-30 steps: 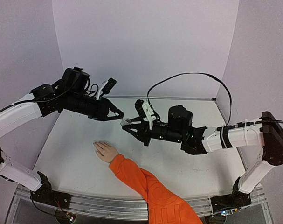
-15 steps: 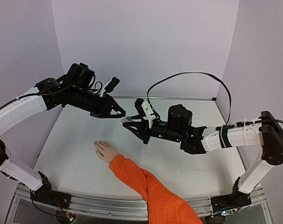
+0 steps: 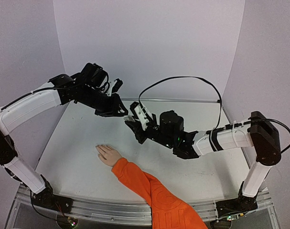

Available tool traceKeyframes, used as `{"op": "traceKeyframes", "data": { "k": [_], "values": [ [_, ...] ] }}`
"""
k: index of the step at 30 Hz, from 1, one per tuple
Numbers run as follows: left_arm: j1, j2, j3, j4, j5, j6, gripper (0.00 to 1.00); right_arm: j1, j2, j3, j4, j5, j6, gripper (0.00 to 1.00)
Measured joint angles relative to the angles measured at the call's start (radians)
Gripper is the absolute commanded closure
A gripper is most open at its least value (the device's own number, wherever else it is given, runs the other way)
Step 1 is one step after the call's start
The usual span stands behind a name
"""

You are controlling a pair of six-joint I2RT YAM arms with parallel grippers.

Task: Paint the nails

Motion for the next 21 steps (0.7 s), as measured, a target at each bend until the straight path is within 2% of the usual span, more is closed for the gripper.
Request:
{"op": "traceKeyframes", "data": {
  "k": [6, 12, 21],
  "values": [
    [0.003, 0.038, 0.023, 0.0, -0.01, 0.008, 1.0, -0.021, 0.003, 0.005, -0.024, -0.019, -0.004, 1.0],
    [0.01, 0.057, 0.024, 0.024, 0.008, 0.046, 1.0, -0.086, 0.003, 0.005, -0.04, -0.202, 0.085, 1.0],
    [0.031, 0.063, 0.002, 0.064, 0.232, 0.294, 1.0, -0.244, 0.0, 0.031, -0.08, -0.801, 0.343, 1.0]
  ]
}}
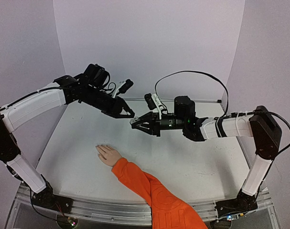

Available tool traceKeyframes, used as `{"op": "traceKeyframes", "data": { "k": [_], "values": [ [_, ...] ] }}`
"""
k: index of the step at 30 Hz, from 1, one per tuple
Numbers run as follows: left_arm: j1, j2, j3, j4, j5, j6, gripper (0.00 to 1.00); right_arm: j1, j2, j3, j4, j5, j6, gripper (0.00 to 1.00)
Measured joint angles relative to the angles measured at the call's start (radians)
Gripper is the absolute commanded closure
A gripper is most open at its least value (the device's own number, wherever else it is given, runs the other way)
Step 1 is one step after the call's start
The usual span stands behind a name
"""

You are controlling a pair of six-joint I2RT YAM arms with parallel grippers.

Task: Paint the nails

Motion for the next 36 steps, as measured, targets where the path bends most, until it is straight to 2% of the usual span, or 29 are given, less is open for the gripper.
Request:
{"op": "traceKeyframes", "data": {
  "k": [4, 7, 13, 17, 22, 28, 32, 34, 36],
  "values": [
    [0.009, -0.044, -0.035, 0.016, 0.16, 0.124, 1.0, -0.026, 0.012, 0.046, 0.009, -0.267, 0.153, 1.0],
    [0.008, -0.073, -0.051, 0.021, 0.288, 0.199, 1.0, -0.023, 0.032, 0.046, 0.164, -0.421, 0.353, 1.0],
    [0.003, -0.077, -0.067, 0.004, 0.43, 0.29, 1.0, -0.013, 0.087, 0.079, 0.338, -0.616, 0.726, 1.0],
    [0.0, -0.079, -0.071, -0.017, 0.457, 0.317, 0.94, -0.007, 0.111, 0.092, 0.4, -0.669, 0.862, 1.0],
    [-0.015, -0.104, -0.071, -0.023, 0.418, 0.309, 0.7, -0.002, 0.115, 0.091, 0.447, -0.671, 0.906, 1.0],
    [-0.031, -0.179, -0.131, -0.011, 0.279, 0.237, 0.35, -0.028, 0.087, 0.042, 0.518, -0.489, 0.861, 1.0],
    [0.021, -0.283, -0.23, 0.012, 0.224, 0.171, 0.24, -0.079, 0.045, -0.003, 0.531, -0.386, 0.74, 1.0],
    [0.038, -0.344, -0.267, 0.031, 0.2, 0.134, 0.1, -0.1, 0.023, -0.012, 0.527, -0.335, 0.654, 1.0],
    [0.038, -0.399, -0.293, 0.063, 0.176, 0.1, 0.08, -0.109, -0.014, -0.013, 0.472, -0.257, 0.538, 1.0]
  ]
}}
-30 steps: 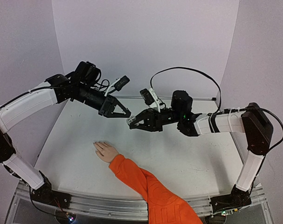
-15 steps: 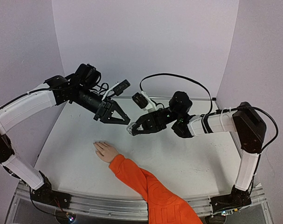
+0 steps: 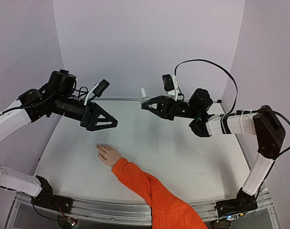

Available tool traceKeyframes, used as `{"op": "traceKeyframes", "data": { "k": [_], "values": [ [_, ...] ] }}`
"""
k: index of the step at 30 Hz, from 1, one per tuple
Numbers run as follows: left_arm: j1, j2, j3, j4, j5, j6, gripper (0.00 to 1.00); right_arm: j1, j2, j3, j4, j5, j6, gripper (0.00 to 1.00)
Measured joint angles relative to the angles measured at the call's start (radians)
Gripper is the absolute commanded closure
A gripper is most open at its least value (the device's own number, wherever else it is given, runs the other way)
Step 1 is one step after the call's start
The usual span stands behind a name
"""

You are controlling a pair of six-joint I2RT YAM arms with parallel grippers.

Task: Paint the nails

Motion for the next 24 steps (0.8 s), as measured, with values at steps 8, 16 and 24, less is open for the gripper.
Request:
{"op": "traceKeyframes", "data": {
  "k": [8, 16, 24],
  "values": [
    [-0.008, -0.077, -0.042, 0.232, -0.278, -0.33, 0.08, 0.038, -0.152, 0.0, -0.322, 0.527, -0.384, 1.0],
    [-0.069, 0.115, 0.064, 0.389, -0.484, -0.461, 0.11, 0.172, -0.161, 0.0, -0.463, 1.024, -0.602, 1.0],
    [-0.099, 0.27, 0.184, 0.44, -0.541, -0.468, 0.27, 0.246, -0.161, 0.0, -0.492, 1.185, -0.744, 1.0]
  ]
}}
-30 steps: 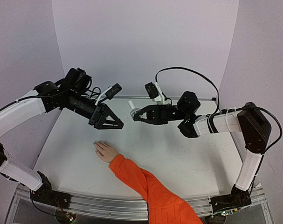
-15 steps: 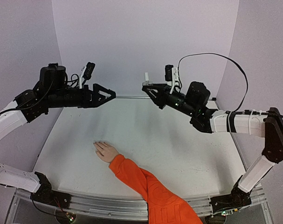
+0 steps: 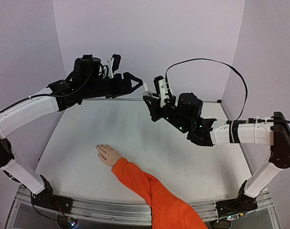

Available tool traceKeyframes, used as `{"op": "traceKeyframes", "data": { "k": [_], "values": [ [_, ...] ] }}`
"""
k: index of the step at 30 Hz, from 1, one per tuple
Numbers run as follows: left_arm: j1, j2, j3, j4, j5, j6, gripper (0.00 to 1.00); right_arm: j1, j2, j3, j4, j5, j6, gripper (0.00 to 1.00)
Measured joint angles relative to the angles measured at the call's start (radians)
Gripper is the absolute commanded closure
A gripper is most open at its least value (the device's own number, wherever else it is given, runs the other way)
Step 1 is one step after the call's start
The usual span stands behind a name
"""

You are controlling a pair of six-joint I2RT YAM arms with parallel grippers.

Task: Paint the nails

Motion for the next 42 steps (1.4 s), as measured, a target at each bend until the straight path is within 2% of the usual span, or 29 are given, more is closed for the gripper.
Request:
{"op": "traceKeyframes", "data": {
  "k": [17, 20, 27, 33, 35, 37, 42],
  "values": [
    [-0.019, 0.143, 0.122, 0.017, 0.033, 0.002, 0.65, 0.024, 0.0, 0.0, -0.013, 0.03, -0.097, 1.0],
    [-0.026, 0.149, 0.126, 0.017, 0.044, 0.004, 0.76, 0.025, 0.0, 0.001, -0.013, 0.031, -0.1, 1.0],
    [-0.026, 0.15, 0.126, 0.017, 0.049, 0.011, 0.91, 0.025, 0.0, 0.004, -0.012, 0.03, -0.098, 1.0],
    [-0.017, 0.146, 0.091, 0.043, 0.086, 0.042, 0.99, 0.023, -0.006, 0.004, -0.051, 0.003, -0.087, 1.0],
    [-0.011, 0.134, 0.069, 0.049, 0.118, 0.071, 1.0, 0.009, -0.017, 0.004, -0.081, -0.055, -0.072, 1.0],
    [-0.004, 0.115, 0.043, 0.06, 0.165, 0.114, 1.0, -0.03, -0.034, 0.004, -0.114, -0.196, -0.041, 1.0],
    [0.016, 0.08, 0.023, 0.091, 0.409, 0.253, 1.0, -0.155, -0.068, 0.005, -0.121, -0.747, 0.1, 1.0]
  ]
}}
